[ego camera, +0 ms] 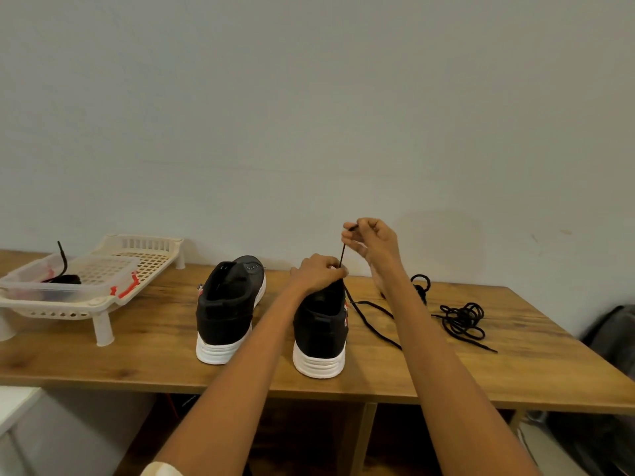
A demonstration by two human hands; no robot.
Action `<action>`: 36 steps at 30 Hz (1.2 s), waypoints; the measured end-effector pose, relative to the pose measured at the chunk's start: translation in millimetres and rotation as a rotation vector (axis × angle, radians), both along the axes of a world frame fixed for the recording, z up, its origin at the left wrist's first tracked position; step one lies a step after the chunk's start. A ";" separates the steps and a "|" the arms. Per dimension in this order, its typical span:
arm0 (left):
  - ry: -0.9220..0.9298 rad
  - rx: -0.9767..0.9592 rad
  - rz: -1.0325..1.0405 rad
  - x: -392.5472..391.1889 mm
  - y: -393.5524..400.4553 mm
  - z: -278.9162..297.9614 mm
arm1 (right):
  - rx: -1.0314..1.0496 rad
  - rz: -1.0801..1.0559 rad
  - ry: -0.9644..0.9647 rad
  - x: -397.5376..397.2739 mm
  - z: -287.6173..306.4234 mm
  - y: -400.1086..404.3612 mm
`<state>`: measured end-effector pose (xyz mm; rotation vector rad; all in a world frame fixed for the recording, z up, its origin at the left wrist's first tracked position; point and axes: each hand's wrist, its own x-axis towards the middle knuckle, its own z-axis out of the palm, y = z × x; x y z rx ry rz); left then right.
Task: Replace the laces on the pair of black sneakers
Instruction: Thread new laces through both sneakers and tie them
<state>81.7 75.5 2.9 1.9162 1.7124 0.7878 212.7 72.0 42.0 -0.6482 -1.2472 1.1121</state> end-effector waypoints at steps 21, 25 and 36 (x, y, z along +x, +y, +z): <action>-0.445 0.264 0.077 -12.8 -11.7 33.1 | 0.103 -0.277 -0.461 1.8 -5.4 -1.0; -0.166 -0.034 -0.002 -24.3 -13.8 20.7 | 0.085 -0.255 -0.371 1.9 -5.8 -2.3; -0.286 -0.092 0.171 -40.9 -24.9 16.7 | -0.191 -0.280 -0.855 1.6 -30.7 7.6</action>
